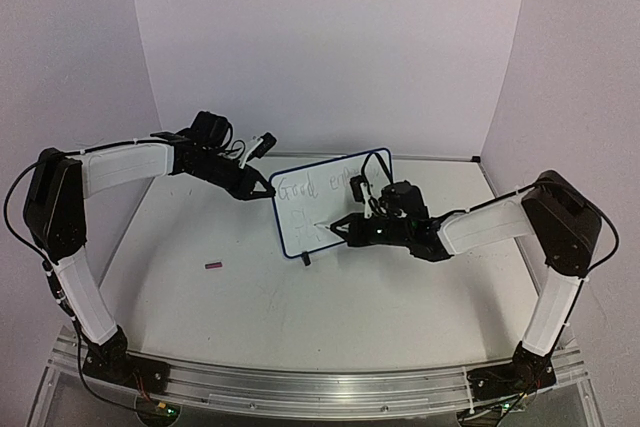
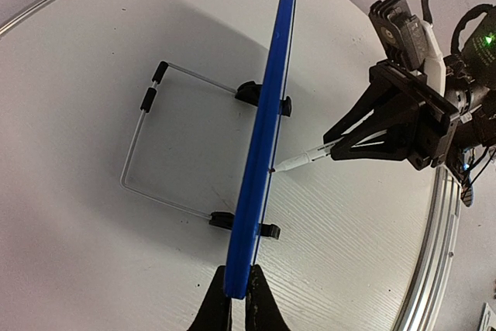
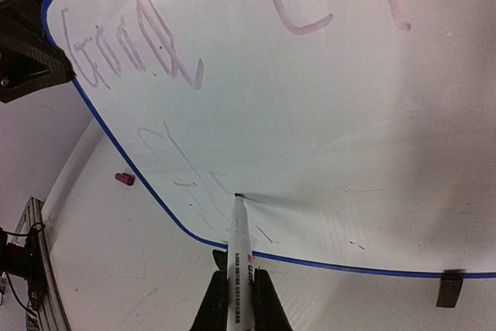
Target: Write a sentence on the whiteboard
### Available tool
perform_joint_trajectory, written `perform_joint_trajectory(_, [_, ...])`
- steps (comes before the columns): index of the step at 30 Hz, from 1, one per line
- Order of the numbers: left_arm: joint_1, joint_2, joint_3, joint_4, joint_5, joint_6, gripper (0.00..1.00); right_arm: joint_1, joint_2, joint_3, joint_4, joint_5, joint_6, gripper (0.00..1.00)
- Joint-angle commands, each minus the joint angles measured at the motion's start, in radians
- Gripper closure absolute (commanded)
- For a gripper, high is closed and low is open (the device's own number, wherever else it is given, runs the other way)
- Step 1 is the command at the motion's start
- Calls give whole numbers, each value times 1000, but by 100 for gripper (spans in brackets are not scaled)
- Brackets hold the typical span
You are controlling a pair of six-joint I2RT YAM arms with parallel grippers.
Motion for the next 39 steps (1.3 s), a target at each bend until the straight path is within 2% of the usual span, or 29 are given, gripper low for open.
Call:
perform_joint_trajectory(1, [-24,55,-11,-101,-72,41,100,-7,-50,7,-1,51,-20,100])
perform_joint_trajectory(19, [-24,57,-10,-102,-73,42,100,-7,-21,65,4,2,-20,100])
perform_joint_trajectory(32, [-24,57,-9,-103,-74,43,100,-6,-130,-25,11,-3,-12,100])
perform_joint_trajectory(39, [-24,57,-10,-104,-77,43,100,-8,-80,1,10,12,-14,100])
